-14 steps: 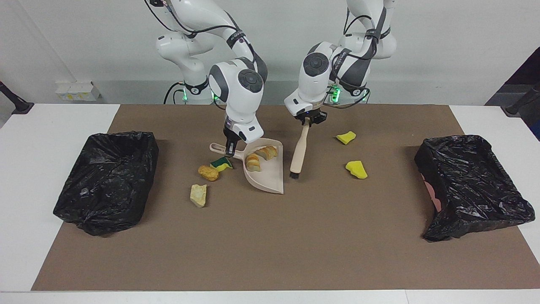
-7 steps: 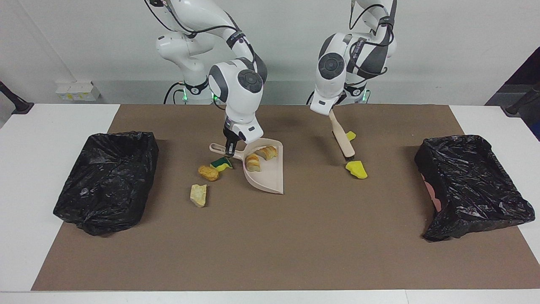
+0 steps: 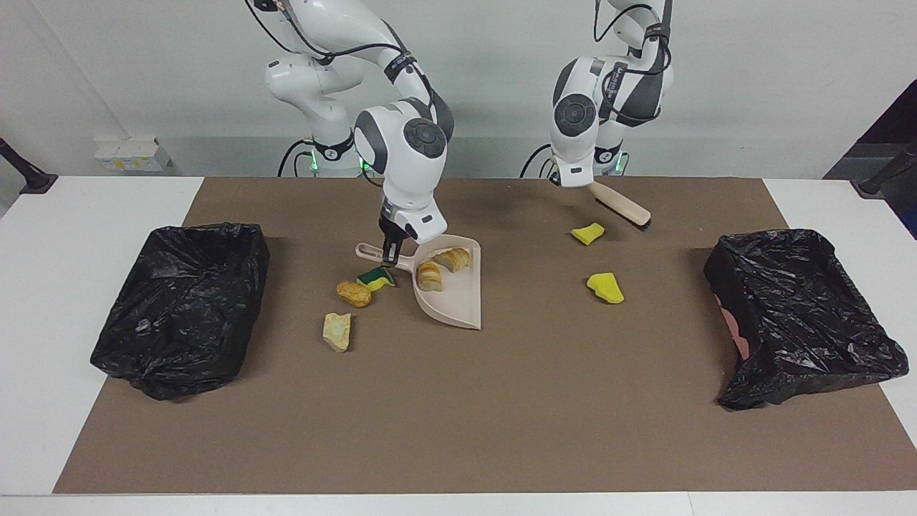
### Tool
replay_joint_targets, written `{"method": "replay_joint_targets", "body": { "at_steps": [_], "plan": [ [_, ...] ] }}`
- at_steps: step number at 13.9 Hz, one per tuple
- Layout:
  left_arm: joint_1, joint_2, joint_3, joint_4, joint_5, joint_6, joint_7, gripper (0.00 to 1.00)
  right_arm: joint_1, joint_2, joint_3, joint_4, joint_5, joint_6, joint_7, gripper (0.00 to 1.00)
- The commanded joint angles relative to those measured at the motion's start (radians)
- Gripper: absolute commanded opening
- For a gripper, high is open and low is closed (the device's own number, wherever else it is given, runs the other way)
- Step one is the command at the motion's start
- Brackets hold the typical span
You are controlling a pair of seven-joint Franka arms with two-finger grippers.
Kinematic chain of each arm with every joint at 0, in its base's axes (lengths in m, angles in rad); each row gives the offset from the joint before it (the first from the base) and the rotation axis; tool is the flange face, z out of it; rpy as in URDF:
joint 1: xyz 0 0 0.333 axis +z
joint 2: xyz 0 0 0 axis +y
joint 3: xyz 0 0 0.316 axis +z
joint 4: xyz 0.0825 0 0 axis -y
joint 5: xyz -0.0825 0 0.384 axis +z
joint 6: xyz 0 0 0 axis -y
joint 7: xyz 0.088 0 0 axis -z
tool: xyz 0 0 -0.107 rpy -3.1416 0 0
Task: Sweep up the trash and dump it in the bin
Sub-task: 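Draw the brush back toward the yellow sponge pieces with the left gripper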
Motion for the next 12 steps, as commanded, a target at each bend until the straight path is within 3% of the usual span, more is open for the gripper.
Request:
{"method": "replay_joint_targets", "body": {
  "at_steps": [1,7,12],
  "plan": [
    [0.0,-0.036,0.002,-0.088,-0.056,0.111,-0.084,0.0,-0.01,-0.008,0.006,-0.021,-0.027,0.029,0.036,0.0],
    [0.009,0.034,0.002,-0.114,-0.174,0.407,-0.077,0.0,-0.013,-0.008,0.006,-0.021,-0.025,0.027,0.036,0.0],
    [0.045,0.14,0.078,-0.028,-0.174,0.515,0.226,0.0,-0.013,-0.008,0.006,-0.023,-0.025,0.027,0.036,0.0]
  ]
}}
